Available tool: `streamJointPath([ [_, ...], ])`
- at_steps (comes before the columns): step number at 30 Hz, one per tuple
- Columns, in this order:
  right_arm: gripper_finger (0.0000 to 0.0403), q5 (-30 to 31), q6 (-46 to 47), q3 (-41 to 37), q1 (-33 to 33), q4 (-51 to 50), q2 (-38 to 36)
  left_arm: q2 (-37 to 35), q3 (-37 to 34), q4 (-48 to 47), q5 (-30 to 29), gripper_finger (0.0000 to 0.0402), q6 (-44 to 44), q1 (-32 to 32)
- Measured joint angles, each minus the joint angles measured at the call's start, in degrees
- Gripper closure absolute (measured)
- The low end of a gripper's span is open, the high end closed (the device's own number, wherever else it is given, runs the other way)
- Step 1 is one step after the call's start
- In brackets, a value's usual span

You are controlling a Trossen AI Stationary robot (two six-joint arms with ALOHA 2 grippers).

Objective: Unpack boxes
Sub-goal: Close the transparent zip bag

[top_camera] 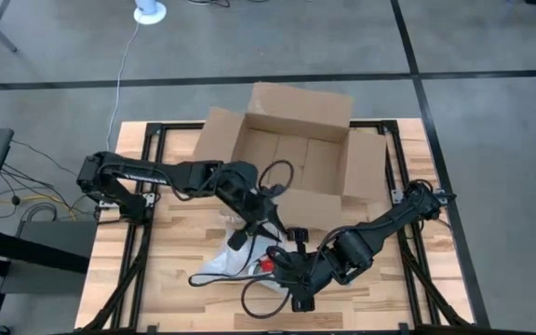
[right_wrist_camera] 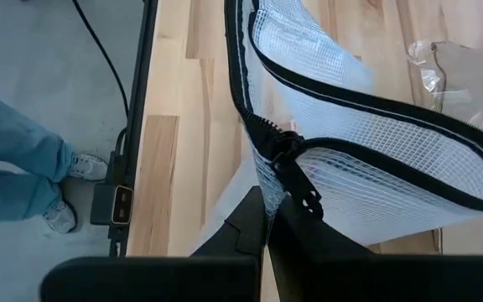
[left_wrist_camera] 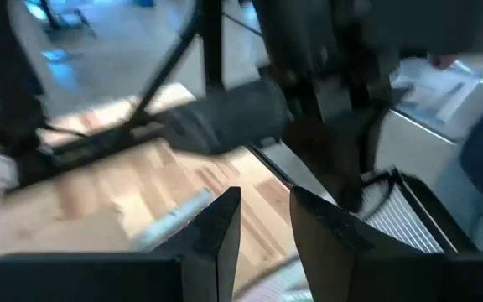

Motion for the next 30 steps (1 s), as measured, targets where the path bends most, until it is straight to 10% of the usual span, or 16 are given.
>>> streamJointPath([
  [30,0.0403,-0.26,1.06,0.0,0.39,1.17,0.01,5.41,0.0,0.3,-3.05,0.0308,7.49,-7.22],
])
